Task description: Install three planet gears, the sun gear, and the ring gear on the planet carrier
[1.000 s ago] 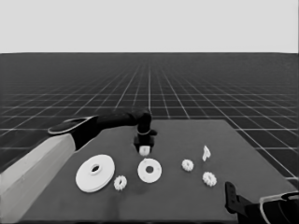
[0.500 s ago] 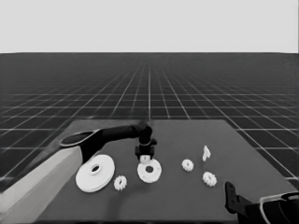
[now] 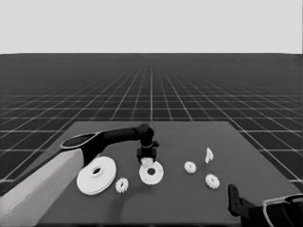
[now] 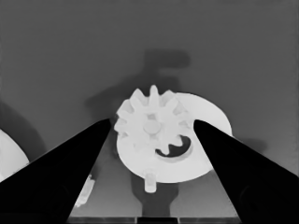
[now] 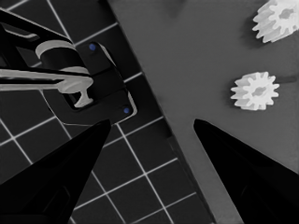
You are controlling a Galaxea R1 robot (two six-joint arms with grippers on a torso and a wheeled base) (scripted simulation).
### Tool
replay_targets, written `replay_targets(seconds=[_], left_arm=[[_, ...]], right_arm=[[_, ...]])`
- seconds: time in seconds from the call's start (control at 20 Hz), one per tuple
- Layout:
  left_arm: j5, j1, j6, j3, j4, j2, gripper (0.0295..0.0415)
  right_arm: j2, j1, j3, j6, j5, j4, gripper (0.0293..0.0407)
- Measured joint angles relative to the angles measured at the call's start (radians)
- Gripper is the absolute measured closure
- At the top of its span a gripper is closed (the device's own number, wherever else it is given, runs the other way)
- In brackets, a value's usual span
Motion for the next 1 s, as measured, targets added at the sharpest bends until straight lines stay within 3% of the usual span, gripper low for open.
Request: replay_targets(seconds=[0.2, 0.3, 0.4, 0.7, 0.75, 0.8, 1.0], left_arm=[[0.0, 0.0, 0.0, 0.0, 0.0, 0.0, 0.0326], [0.053, -0.09, -0.054, 0.099, -0.076, -0.033, 0.0326], [0.067, -0.126, -0.064, 0.116, -0.108, -0.038, 0.0326], [0.073, -0.143, -0.066, 0.12, -0.125, -0.039, 0.0326], [0.096, -0.128, -0.267, 0.534, -0.097, -0.252, 0.0326], [0.108, -0.114, -0.327, 0.714, -0.084, -0.375, 0.0326], [0.116, -0.098, -0.361, 0.889, -0.067, -0.512, 0.0326]], right_arm=[[0.0, 0.0, 0.0, 0.0, 0.0, 0.0, 0.0315], [0.0, 0.0, 0.0, 0.0, 0.0, 0.0, 0.0315], [0.0, 0.0, 0.0, 0.0, 0.0, 0.0, 0.0315], [0.0, 0.0, 0.0, 0.0, 0.0, 0.0, 0.0315], [0.0, 0.0, 0.0, 0.0, 0.0, 0.0, 0.0315], [0.0, 0.0, 0.0, 0.0, 0.0, 0.0, 0.0315], [0.0, 0.0, 0.0, 0.0, 0.0, 0.0, 0.0315]])
